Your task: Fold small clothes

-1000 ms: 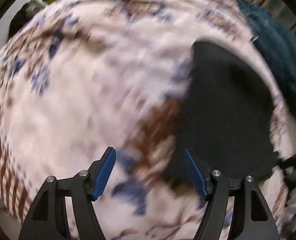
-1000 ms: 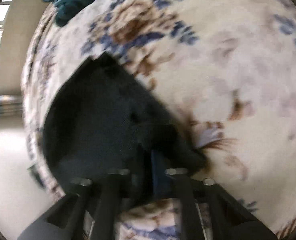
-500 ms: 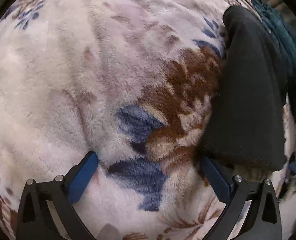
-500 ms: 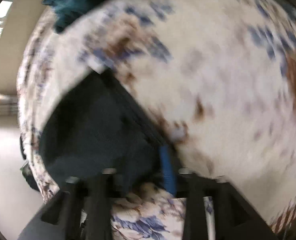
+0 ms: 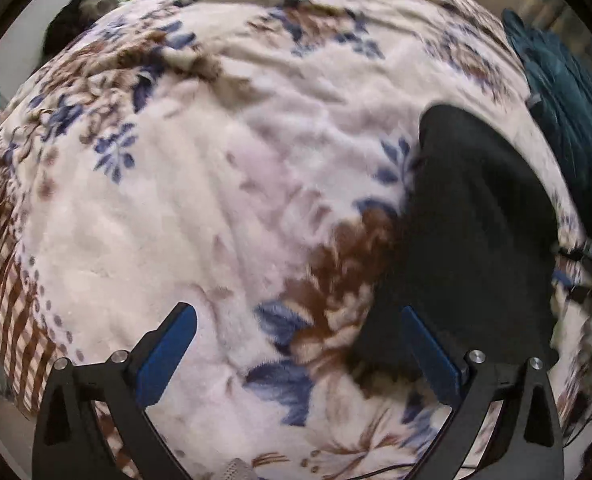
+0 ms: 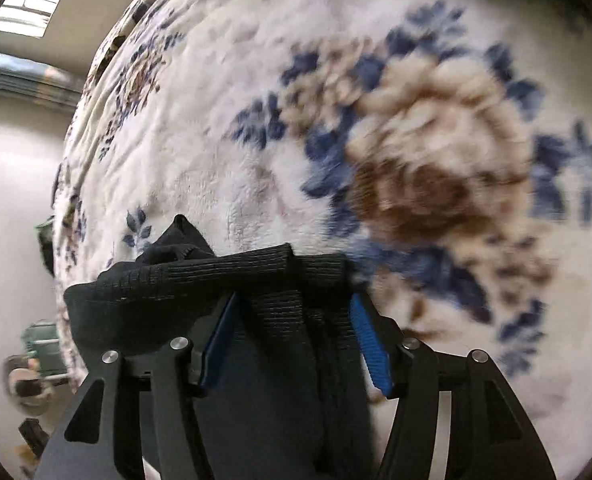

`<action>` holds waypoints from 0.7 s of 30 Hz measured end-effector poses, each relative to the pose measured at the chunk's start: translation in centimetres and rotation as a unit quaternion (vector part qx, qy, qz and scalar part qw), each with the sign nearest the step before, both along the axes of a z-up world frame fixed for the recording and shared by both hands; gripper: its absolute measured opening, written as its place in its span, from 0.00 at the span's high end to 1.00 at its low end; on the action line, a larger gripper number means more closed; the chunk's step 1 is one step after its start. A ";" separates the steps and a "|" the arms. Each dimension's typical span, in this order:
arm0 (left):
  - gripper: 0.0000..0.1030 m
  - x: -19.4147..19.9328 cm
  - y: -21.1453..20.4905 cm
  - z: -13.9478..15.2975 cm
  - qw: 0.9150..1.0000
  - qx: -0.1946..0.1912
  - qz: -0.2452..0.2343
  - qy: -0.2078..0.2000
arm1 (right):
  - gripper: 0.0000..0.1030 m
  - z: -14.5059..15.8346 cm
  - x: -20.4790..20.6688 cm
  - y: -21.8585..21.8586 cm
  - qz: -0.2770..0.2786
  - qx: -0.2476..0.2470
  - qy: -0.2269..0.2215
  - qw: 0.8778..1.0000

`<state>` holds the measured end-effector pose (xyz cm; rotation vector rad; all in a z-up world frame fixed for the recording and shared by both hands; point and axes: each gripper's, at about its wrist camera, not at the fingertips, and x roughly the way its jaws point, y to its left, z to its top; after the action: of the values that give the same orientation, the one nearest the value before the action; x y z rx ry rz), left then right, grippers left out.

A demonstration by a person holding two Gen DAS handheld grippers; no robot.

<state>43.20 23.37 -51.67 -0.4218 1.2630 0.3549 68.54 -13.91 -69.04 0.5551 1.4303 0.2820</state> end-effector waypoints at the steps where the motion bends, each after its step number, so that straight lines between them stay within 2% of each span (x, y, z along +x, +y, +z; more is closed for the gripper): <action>1: 0.00 0.4 0.0 0.2 1.000 -0.001 0.003 -0.011 | 0.53 0.2 -0.1 0.0 -0.006 0.006 -0.010 1.000; 2: 0.00 1.1 -0.2 0.2 1.000 0.000 0.001 -0.015 | 0.93 0.4 -0.2 0.1 -0.008 0.021 -0.027 0.999; 5: 0.00 4.3 -1.8 0.6 0.999 -0.015 -0.016 -0.042 | 0.93 2.1 -0.4 0.3 -0.018 0.005 -0.060 0.998; 8: 0.00 9.7 -3.9 0.0 0.996 -0.014 -0.058 -0.066 | 0.93 4.0 -0.7 0.3 -0.030 -0.013 -0.088 0.996; 13: 0.00 18.4 -5.6 -4.7 0.994 0.030 -0.099 -0.018 | 0.94 4.7 0.4 0.4 -0.052 -0.038 -0.088 0.994; 16: 0.00 20.1 -4.5 -6.3 0.995 0.040 -0.092 0.003 | 0.94 3.6 1.4 0.3 -0.077 -0.045 -0.070 0.994; 19: 0.00 21.0 -3.2 -8.0 0.996 0.022 -0.082 0.030 | 0.94 1.6 2.6 1.0 -0.077 -0.069 -0.045 0.994; 21: 0.00 21.1 -2.6 -8.3 0.996 0.010 -0.080 0.031 | 0.94 0.8 3.1 1.1 -0.067 -0.060 -0.027 0.996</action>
<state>64.32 20.75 -59.96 -0.2928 1.3430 0.2455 71.67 -12.77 -68.27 0.5392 1.3409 0.1028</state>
